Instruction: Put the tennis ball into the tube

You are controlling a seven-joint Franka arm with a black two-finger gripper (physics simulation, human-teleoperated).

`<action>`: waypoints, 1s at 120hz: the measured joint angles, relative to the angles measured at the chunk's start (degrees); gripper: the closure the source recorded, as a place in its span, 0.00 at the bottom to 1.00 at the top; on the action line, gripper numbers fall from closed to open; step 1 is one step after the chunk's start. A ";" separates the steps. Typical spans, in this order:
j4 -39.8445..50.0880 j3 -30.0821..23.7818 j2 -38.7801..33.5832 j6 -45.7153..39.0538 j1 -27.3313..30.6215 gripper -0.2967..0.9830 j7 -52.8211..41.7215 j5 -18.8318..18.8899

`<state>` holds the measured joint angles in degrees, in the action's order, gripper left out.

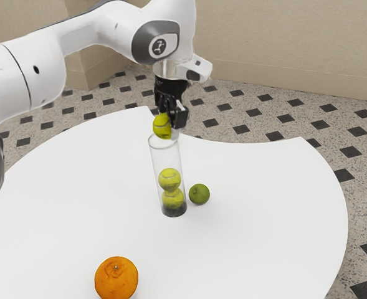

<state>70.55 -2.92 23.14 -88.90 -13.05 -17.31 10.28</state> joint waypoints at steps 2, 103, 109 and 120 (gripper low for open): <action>-0.78 0.23 0.19 0.25 0.19 0.51 0.01 0.17; 7.07 -0.35 -8.44 1.70 1.86 0.26 -1.14 -2.67; 10.51 -0.80 -11.11 0.59 2.03 0.25 -1.30 -3.80; 12.14 -1.36 -12.33 -0.85 1.80 0.24 -1.88 -4.86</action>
<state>82.70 -4.28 10.81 -89.76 -11.25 -19.19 5.41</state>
